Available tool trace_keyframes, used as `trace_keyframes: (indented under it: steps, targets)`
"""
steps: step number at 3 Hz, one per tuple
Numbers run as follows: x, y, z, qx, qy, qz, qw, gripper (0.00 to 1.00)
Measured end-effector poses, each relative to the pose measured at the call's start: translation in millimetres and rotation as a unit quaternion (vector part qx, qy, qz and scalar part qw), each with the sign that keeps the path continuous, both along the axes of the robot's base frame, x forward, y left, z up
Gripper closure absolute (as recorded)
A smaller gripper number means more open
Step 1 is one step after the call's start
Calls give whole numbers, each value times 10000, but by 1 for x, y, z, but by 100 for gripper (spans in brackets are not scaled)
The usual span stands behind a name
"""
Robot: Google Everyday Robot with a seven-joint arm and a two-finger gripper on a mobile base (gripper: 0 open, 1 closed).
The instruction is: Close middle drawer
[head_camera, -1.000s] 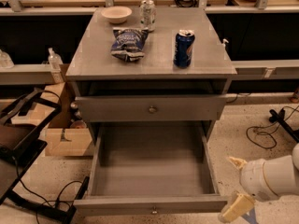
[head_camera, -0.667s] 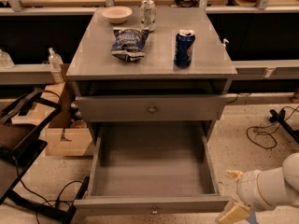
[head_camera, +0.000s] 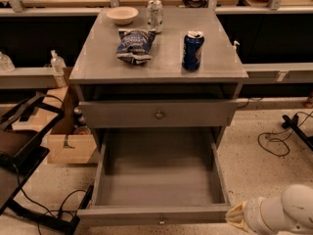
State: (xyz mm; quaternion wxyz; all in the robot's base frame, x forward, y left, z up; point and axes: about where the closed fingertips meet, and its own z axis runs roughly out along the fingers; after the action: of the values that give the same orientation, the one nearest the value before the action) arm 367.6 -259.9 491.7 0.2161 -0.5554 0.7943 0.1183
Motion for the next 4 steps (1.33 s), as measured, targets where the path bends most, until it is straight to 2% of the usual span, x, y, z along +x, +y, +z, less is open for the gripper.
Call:
trace_keyframes:
  steps: [1, 2, 4]
  targets:
    - [-8, -1, -58, 252, 154, 45, 9996, 96]
    - [-11, 4, -88, 486, 174, -1, 9987, 100]
    - [-14, 12, -111, 704, 284, 29, 9971, 100]
